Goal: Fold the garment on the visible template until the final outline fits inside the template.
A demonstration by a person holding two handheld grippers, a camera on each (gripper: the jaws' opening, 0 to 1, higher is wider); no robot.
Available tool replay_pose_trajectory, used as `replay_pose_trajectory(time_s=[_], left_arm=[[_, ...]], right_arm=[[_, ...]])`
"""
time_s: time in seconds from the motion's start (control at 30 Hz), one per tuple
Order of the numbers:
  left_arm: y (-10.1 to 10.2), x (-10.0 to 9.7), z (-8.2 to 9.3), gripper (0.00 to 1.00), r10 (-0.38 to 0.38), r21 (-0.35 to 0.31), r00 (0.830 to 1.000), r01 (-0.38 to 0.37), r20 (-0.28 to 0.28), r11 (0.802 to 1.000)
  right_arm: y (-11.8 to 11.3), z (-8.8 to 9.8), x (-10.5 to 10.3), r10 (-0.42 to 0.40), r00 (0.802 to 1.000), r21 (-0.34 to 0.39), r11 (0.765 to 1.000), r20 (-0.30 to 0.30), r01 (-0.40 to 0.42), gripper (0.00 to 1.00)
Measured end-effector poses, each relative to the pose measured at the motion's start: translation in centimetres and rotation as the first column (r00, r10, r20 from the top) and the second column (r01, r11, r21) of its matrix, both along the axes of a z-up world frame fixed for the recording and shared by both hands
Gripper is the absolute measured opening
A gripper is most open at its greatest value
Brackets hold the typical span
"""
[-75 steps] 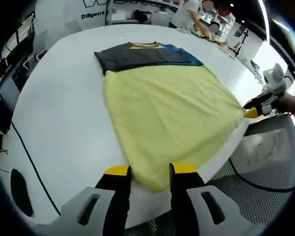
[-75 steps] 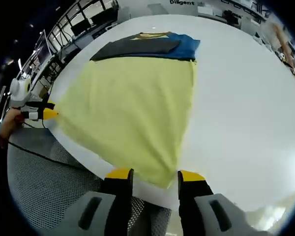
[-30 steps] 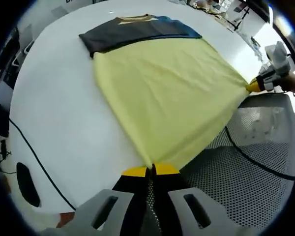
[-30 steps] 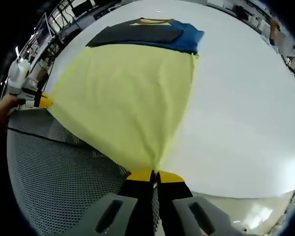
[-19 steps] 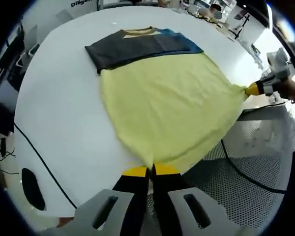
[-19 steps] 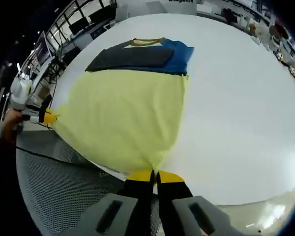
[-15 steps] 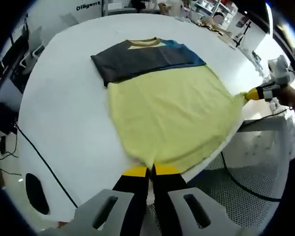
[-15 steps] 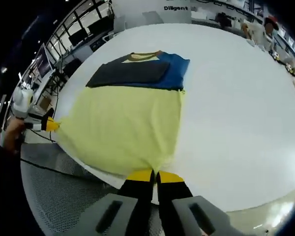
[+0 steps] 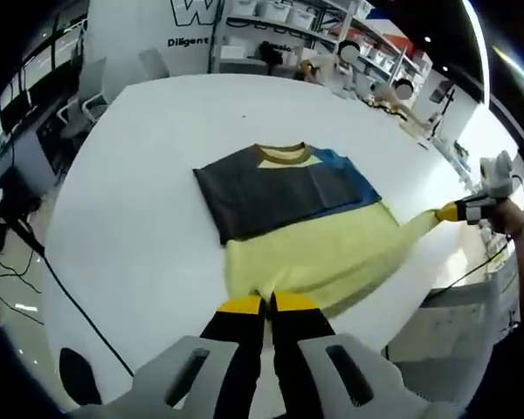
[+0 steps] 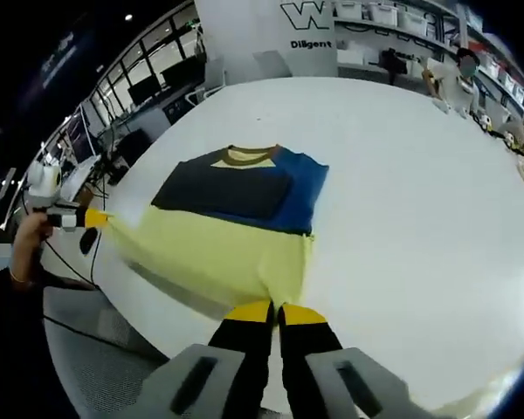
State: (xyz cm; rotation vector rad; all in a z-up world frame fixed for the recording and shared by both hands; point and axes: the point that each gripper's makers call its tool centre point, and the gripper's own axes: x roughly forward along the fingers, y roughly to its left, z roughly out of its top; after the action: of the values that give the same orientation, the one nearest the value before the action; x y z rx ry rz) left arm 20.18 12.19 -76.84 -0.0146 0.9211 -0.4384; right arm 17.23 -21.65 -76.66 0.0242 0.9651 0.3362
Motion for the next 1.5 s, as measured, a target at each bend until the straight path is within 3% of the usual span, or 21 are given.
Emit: replay_pose_trajectory(time_s=[0.23, 0.53, 0.8, 1.03, 1.23, 1.47, 1.5], left_arm=[[-0.2, 2.4, 0.9, 0.02, -0.009, 0.011, 0.999, 0.008, 0.042, 1.000], [-0.3, 7.0, 2.6, 0.02, 0.011, 0.016, 0.991, -0.013, 0.130, 1.000], [-0.4, 10.8, 2.2, 0.02, 0.035, 0.015, 0.987, -0.038, 0.157, 0.999], [-0.2, 13.4, 2.0, 0.02, 0.057, 0.026, 0.982, -0.063, 0.181, 0.998], [-0.6, 16.9, 0.8, 0.02, 0.057, 0.025, 0.978, -0.063, 0.198, 0.998], [-0.5, 18.2, -0.1, 0.02, 0.073, 0.013, 0.981, -0.077, 0.179, 0.997], [-0.4, 19.2, -1.1, 0.02, 0.083, 0.017, 0.983, -0.086, 0.161, 0.996]], right_arm=[[0.0, 1.2, 2.7, 0.014, 0.999, -0.011, 1.000, 0.043, -0.013, 0.00], [-0.1, 2.9, 7.0, 0.007, 0.991, -0.018, 1.000, 0.130, -0.004, 0.00], [-0.2, 3.3, 11.0, -0.035, 0.985, -0.008, 0.999, 0.169, 0.037, 0.00], [0.1, 2.9, 13.6, -0.038, 0.984, -0.003, 0.999, 0.175, 0.039, 0.00], [-0.5, 1.7, 16.9, -0.079, 0.982, -0.001, 0.997, 0.172, 0.080, 0.00], [-0.6, 0.6, 18.5, -0.083, 0.984, 0.002, 0.996, 0.157, 0.084, 0.00], [-0.6, -0.3, 20.1, -0.082, 0.986, 0.008, 0.997, 0.144, 0.082, 0.00]])
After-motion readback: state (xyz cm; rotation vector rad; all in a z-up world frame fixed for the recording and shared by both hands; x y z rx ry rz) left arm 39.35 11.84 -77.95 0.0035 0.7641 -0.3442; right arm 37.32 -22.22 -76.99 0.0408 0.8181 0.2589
